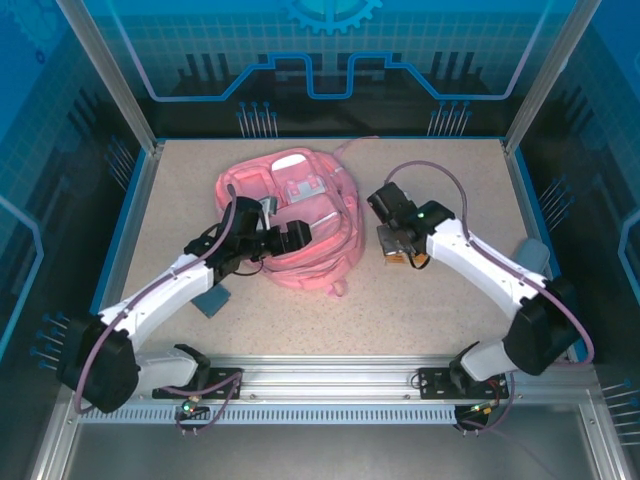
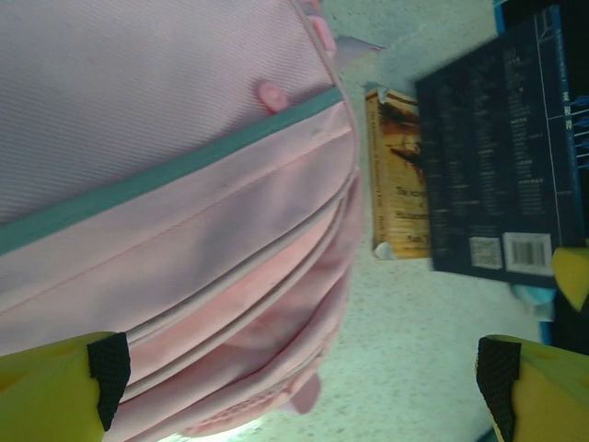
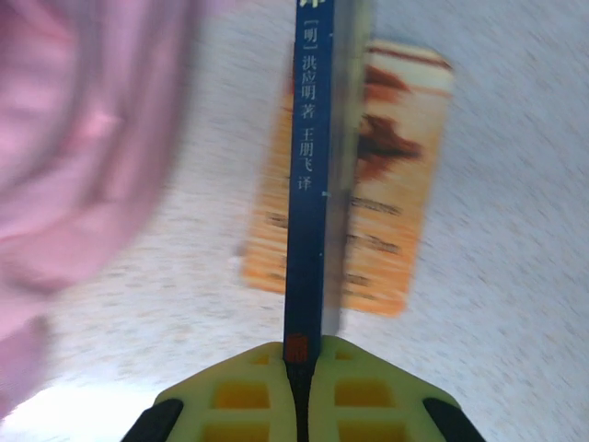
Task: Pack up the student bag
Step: Pick up the book from the middle-right of the table, then pass the book.
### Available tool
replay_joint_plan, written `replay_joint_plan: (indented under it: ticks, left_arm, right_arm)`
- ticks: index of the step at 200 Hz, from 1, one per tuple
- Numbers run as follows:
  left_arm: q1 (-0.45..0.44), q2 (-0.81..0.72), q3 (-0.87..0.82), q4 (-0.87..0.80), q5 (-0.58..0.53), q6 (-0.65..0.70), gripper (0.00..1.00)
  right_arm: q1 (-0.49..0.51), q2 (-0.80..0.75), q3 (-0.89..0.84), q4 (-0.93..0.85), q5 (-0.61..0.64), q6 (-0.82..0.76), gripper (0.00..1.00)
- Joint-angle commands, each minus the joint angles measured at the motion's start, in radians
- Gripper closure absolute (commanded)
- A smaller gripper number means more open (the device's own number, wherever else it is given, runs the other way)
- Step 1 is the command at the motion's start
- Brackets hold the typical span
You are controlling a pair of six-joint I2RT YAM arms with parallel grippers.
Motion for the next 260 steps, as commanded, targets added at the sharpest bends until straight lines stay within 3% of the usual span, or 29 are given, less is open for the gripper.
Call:
replay_joint_plan:
  ticks: [1, 52, 146, 179, 200, 236, 260]
  left_arm:
    - [0.006, 0.046, 0.043, 0.127, 0.102, -0.143, 0.02]
    - [0.006, 0.108, 0.042, 0.28, 0.096, -0.351, 0.02]
    - [0.004, 0.114, 0.044, 0.241, -0.008, -0.471, 0.04]
    - [0.004, 0.159, 0.047, 0.228, 0.002, -0.465, 0.22]
    - [0.004, 0.172, 0.034, 0.223, -0.012, -0.472, 0.41]
    - [0.005, 0.158, 0.021, 0.223, -0.029, -0.459, 0.73]
    - [0.006, 0.123, 0.021, 0.221, -0.043, -0.437, 0.91]
  right_arm:
    - [0.044, -0.08, -0.052, 0.182, -0.168, -0.123, 1.0]
    - [0.104, -0.162, -0.153, 0.351, -0.345, -0.21, 1.0]
    - [0.255, -0.038, -0.13, 0.394, -0.355, -0.322, 0.99]
    - [0.288, 0.007, -0.098, 0.38, -0.328, -0.34, 0.97]
    - [0.295, 0.012, -0.094, 0.375, -0.334, -0.342, 0.93]
    - [0.29, 0.004, -0.073, 0.344, -0.33, -0.296, 0.78]
    - [0.254, -0.035, -0.069, 0.35, -0.357, -0.24, 0.58]
